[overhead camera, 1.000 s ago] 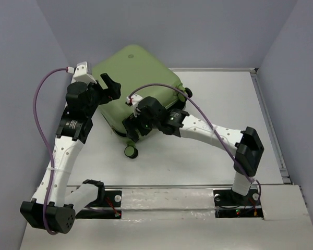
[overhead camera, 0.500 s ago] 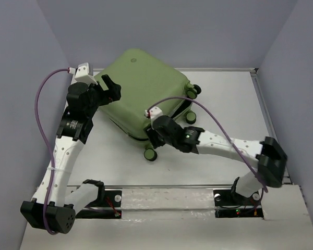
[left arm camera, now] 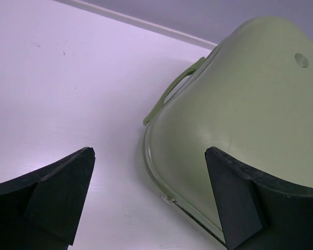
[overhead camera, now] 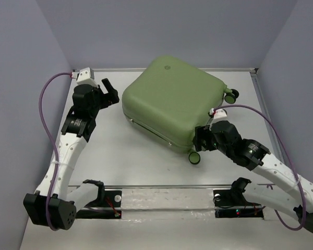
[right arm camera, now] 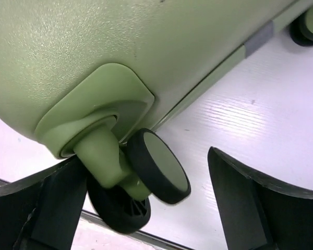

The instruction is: Pack the luggage

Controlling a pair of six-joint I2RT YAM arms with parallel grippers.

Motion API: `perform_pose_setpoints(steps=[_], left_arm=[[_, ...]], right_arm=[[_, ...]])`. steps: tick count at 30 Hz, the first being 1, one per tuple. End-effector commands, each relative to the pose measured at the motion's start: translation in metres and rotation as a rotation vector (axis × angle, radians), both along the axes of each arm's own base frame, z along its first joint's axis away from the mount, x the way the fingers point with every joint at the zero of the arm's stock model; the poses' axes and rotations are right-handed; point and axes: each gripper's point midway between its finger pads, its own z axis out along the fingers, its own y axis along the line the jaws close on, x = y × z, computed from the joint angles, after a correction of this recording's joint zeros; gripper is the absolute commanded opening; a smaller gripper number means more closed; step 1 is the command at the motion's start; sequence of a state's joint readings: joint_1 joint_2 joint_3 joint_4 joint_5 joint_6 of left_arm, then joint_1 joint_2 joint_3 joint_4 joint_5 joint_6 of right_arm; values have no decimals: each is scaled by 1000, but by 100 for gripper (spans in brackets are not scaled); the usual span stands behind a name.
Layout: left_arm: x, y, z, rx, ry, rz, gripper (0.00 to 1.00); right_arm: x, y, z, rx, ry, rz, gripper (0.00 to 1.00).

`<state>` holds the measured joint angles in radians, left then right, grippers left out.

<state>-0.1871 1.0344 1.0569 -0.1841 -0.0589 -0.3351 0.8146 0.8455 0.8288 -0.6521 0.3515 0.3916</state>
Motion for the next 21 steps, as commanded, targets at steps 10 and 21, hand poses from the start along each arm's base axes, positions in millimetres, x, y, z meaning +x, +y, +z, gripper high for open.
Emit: perform_pose_setpoints(steps=[10,21], left_arm=[[103,3,-23,-162,92,15,99],[166,-21,-93,-225,231,-62,99]], right_arm=[[40,-54,107,181,-248,-343,81],[133,-129,32,235,-84,-632,7]])
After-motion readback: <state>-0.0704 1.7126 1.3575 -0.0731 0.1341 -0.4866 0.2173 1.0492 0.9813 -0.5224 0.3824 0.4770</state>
